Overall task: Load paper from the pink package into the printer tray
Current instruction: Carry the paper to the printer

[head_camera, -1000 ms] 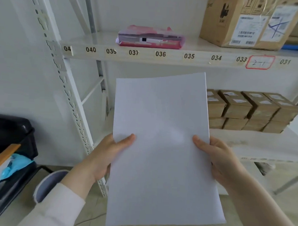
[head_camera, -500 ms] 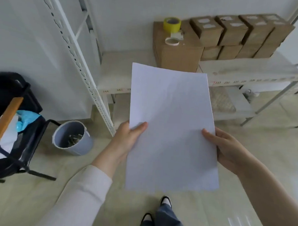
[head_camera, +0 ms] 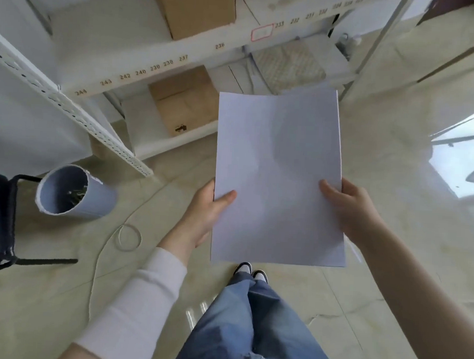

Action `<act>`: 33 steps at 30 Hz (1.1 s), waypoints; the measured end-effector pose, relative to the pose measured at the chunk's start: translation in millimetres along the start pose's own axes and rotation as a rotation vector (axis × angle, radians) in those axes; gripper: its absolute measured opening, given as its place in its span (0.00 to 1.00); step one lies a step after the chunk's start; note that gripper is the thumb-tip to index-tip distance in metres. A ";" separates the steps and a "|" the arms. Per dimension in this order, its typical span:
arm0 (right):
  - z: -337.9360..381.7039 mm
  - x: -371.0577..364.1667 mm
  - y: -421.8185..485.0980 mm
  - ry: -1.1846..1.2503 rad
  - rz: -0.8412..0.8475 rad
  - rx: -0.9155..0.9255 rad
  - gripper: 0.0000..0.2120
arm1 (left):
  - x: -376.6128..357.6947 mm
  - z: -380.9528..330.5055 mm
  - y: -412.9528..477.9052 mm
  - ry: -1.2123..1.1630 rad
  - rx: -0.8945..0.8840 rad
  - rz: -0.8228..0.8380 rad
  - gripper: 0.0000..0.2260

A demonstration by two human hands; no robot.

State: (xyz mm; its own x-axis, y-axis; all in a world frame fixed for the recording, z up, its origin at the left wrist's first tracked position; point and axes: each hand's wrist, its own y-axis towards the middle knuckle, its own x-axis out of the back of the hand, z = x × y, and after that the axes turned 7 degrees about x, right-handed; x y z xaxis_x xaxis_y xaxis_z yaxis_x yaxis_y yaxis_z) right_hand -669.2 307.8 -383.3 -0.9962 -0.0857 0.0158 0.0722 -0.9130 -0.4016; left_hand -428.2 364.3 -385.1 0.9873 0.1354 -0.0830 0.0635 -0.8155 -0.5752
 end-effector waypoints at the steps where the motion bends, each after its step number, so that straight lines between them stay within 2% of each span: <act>1: -4.4 10.9 -4.1 0.003 -0.033 -0.010 0.07 | -11.1 1.0 5.6 0.019 -0.008 0.013 0.10; 7: -22.6 83.0 -35.3 0.158 -0.209 -0.029 0.08 | -86.0 -6.1 44.5 0.114 0.021 0.242 0.11; 10: -32.5 120.6 -52.6 0.207 -0.319 -0.045 0.12 | -138.2 -13.1 63.4 0.151 0.030 0.368 0.11; 16: -51.1 210.1 -65.4 0.284 -0.629 0.011 0.10 | -264.9 -17.4 97.6 0.295 0.073 0.578 0.10; 23: -60.5 347.2 -63.9 0.429 -0.848 0.069 0.08 | -439.3 -10.5 130.7 0.354 0.118 0.739 0.10; 29: -50.6 453.1 -46.6 0.536 -0.923 0.100 0.12 | -560.2 -26.7 158.0 0.398 0.121 0.870 0.07; 33: -40.5 516.3 -13.5 0.555 -0.946 0.097 0.09 | -633.0 -44.9 188.2 0.429 0.077 0.888 0.08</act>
State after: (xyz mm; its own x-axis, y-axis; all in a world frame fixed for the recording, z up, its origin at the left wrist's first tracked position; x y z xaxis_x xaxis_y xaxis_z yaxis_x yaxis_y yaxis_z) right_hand -1186.4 292.1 -406.9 -0.5328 0.8338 -0.1444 -0.7524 -0.5449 -0.3701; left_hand -1034.6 99.8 -404.4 0.6416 -0.7358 -0.2167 -0.7204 -0.4810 -0.4996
